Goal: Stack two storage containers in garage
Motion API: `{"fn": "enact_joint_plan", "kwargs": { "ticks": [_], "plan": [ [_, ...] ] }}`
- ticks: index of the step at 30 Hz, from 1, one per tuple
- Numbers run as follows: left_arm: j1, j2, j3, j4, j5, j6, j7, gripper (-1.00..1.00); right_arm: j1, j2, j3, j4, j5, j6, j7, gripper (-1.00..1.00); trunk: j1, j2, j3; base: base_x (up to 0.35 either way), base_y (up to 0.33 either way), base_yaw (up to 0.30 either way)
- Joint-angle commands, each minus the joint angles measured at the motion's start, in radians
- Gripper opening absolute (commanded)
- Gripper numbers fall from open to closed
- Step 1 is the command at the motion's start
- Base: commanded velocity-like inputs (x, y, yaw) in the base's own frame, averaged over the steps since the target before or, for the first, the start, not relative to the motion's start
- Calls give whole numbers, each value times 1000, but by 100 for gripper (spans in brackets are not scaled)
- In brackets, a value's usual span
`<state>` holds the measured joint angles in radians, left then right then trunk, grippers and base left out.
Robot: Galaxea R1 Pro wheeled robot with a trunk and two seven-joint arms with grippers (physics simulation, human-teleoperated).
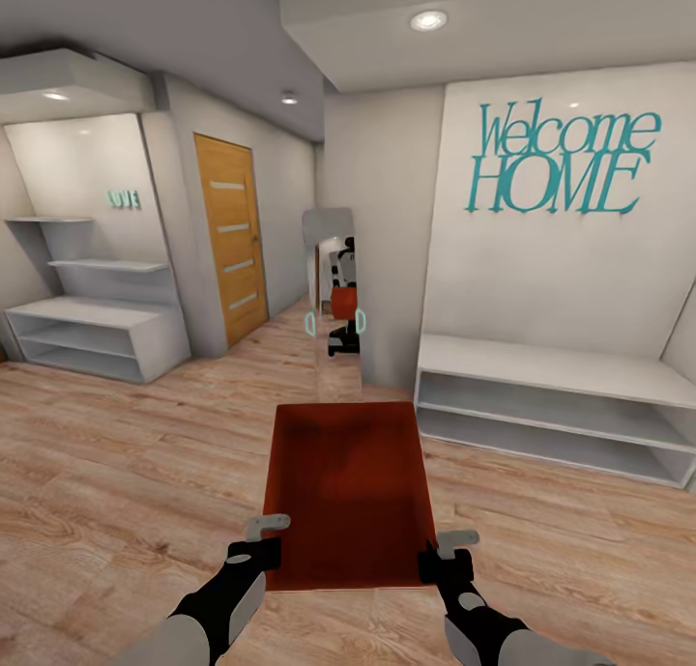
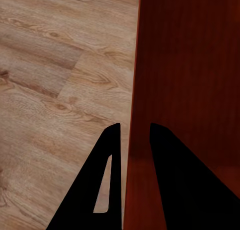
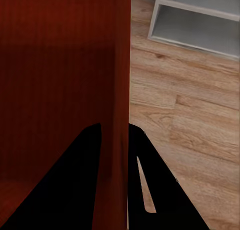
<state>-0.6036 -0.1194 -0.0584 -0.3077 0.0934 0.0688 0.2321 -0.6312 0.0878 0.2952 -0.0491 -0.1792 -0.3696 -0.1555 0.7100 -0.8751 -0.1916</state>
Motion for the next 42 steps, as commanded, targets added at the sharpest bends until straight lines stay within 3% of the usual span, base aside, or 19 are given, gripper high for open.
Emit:
{"fn": "enact_joint_plan", "kwargs": {
  "ticks": [1,28,42],
  "plan": [
    [-1,1,12,-3,-1,7,12,-100,-1,0,-28,2,-29,-9,-14,-100,1,-1,-1,322,0,0],
    [-1,1,12,-4,-2,6,12,-100,-1,0,-27,2,-29,-9,-14,-100,1,-1,0,322,0,67],
    [-1,1,12,-5,-2,6,12,-100,-1,0,-27,2,-28,-9,-13,-100,1,-1,4,322,0,202]
  ]
}}
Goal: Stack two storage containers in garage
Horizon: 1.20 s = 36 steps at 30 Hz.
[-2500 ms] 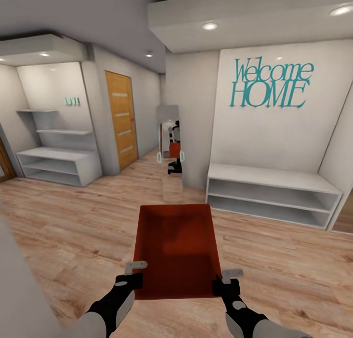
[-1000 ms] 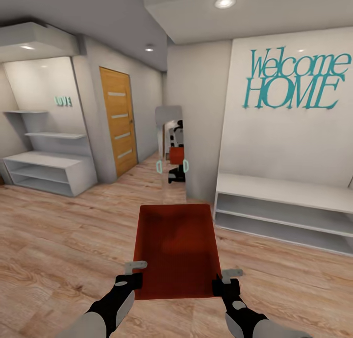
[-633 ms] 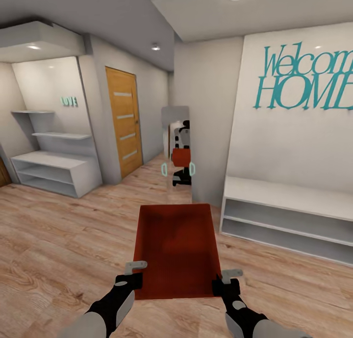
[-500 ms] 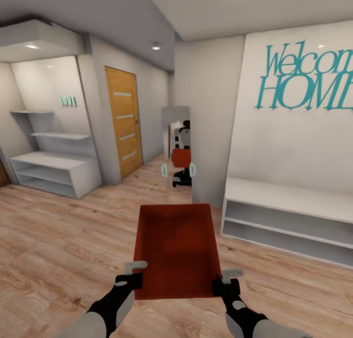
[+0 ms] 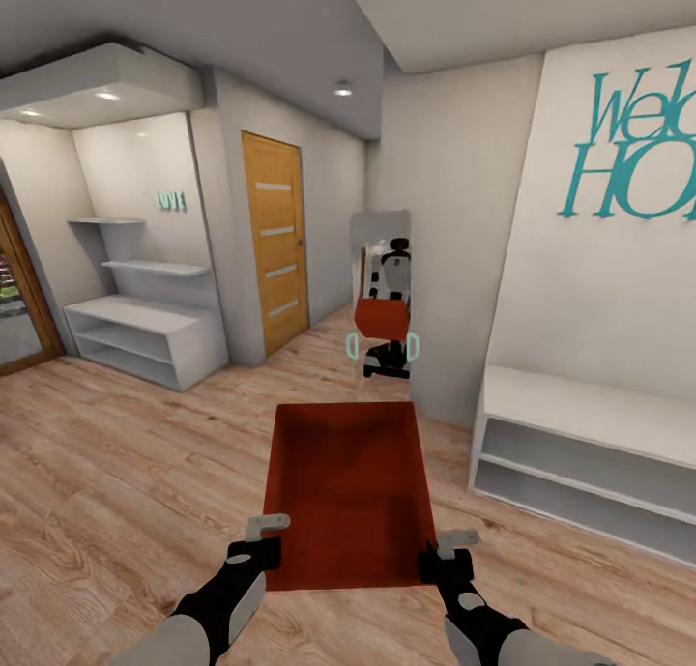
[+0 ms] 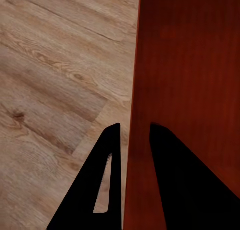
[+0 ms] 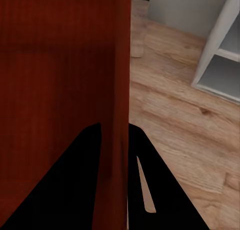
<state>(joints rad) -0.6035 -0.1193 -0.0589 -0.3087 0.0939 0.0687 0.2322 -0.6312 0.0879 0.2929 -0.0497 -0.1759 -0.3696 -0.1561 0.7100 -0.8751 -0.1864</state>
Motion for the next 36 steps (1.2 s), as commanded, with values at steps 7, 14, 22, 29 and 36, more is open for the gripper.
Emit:
{"fn": "enact_joint_plan", "kwargs": {
  "ticks": [7,14,22,29,36],
  "plan": [
    [-1,1,13,-4,-2,7,12,-100,-1,0,-24,2,-32,-9,-13,-100,1,-1,-1,322,0,9],
    [-1,1,13,-4,-2,7,12,-100,-1,0,-25,2,-32,-8,-13,-100,1,-1,-1,322,0,198],
    [-1,1,13,-4,-2,7,12,-100,-1,0,-24,2,-32,-9,-13,-100,1,-1,-1,322,0,272],
    [-1,1,13,-4,-2,7,12,-100,-1,0,-24,2,-32,-9,-13,-100,1,-1,-1,322,0,274],
    [-1,1,13,-4,-2,7,12,-100,-1,0,-24,2,-31,-8,-13,-100,1,-1,-1,322,0,274]
  ]
}}
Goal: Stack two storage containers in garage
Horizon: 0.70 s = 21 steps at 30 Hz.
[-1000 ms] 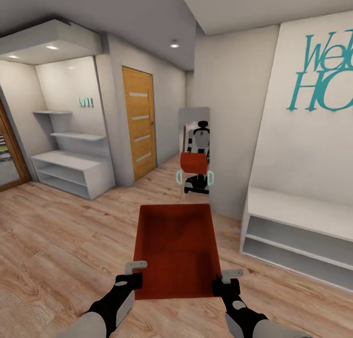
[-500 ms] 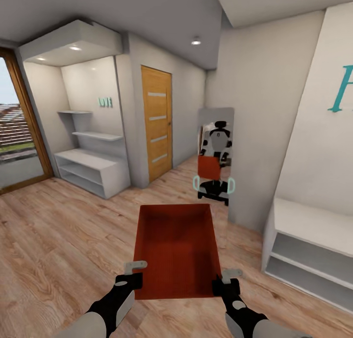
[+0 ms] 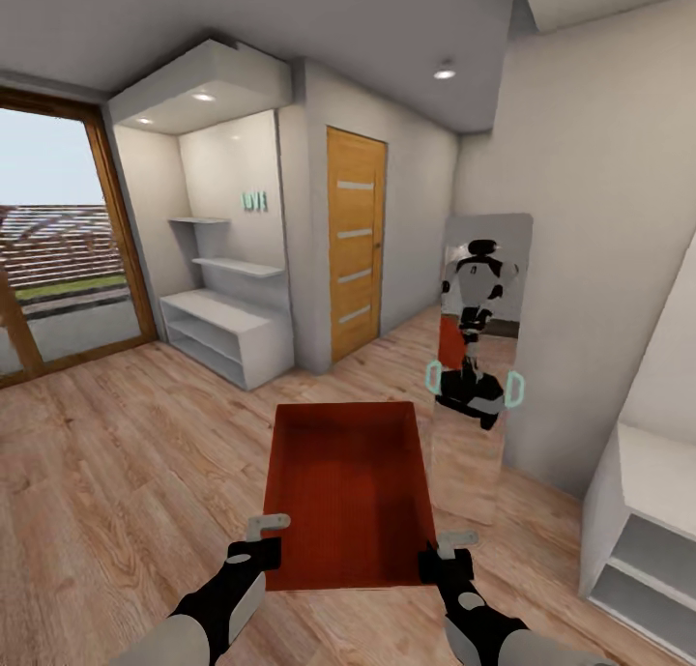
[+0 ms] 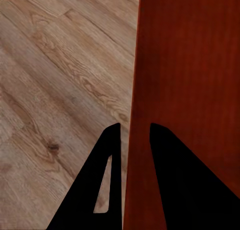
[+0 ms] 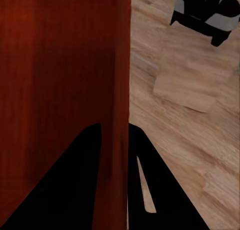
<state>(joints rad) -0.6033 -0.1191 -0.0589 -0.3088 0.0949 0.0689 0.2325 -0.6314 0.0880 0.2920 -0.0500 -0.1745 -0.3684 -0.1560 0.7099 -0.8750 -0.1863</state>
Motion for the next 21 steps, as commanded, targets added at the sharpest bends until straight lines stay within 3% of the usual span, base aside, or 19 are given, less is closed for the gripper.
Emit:
{"fn": "enact_joint_plan", "kwargs": {
  "ticks": [1,9,21],
  "plan": [
    [-1,1,13,-4,-3,6,11,-100,-1,-1,-24,2,-33,-9,-13,-100,1,-1,-1,322,0,274],
    [-1,1,12,-4,-3,6,11,-100,-1,-1,-24,2,-33,-10,-13,-100,1,-1,-1,322,0,229],
    [-1,1,12,-4,-3,6,11,-100,-1,-1,-24,2,-34,-8,-13,-100,1,-1,-1,322,0,13]
  ]
}}
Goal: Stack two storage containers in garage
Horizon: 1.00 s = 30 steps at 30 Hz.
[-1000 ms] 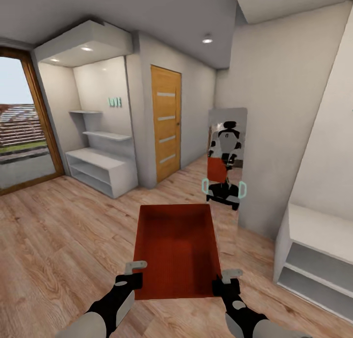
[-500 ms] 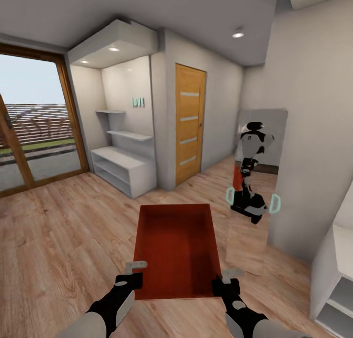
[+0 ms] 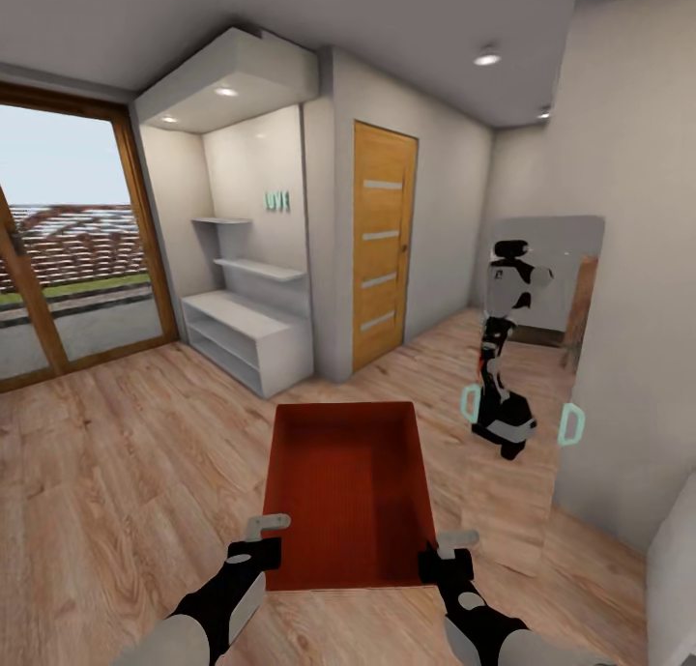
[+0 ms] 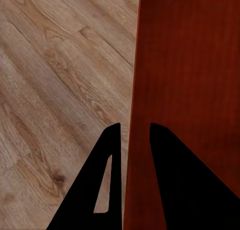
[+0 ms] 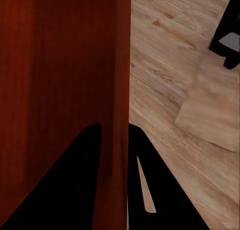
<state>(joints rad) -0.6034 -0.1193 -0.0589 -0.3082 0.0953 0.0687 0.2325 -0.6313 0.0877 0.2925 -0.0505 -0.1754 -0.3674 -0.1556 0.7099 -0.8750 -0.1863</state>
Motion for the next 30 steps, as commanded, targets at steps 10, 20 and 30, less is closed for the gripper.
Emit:
{"fn": "enact_joint_plan", "kwargs": {
  "ticks": [10,20,30],
  "plan": [
    [-1,1,12,-5,-4,6,11,-100,-1,0,-24,3,-33,-10,-13,-100,1,-1,-1,322,0,0],
    [-1,1,11,-5,-3,6,11,-100,-1,0,-24,3,-33,-10,-13,-100,1,-1,-1,322,0,0],
    [-1,1,12,-5,-3,6,11,-100,-1,0,-24,3,-33,-10,-13,-100,1,-1,-1,322,0,0]
  ]
}}
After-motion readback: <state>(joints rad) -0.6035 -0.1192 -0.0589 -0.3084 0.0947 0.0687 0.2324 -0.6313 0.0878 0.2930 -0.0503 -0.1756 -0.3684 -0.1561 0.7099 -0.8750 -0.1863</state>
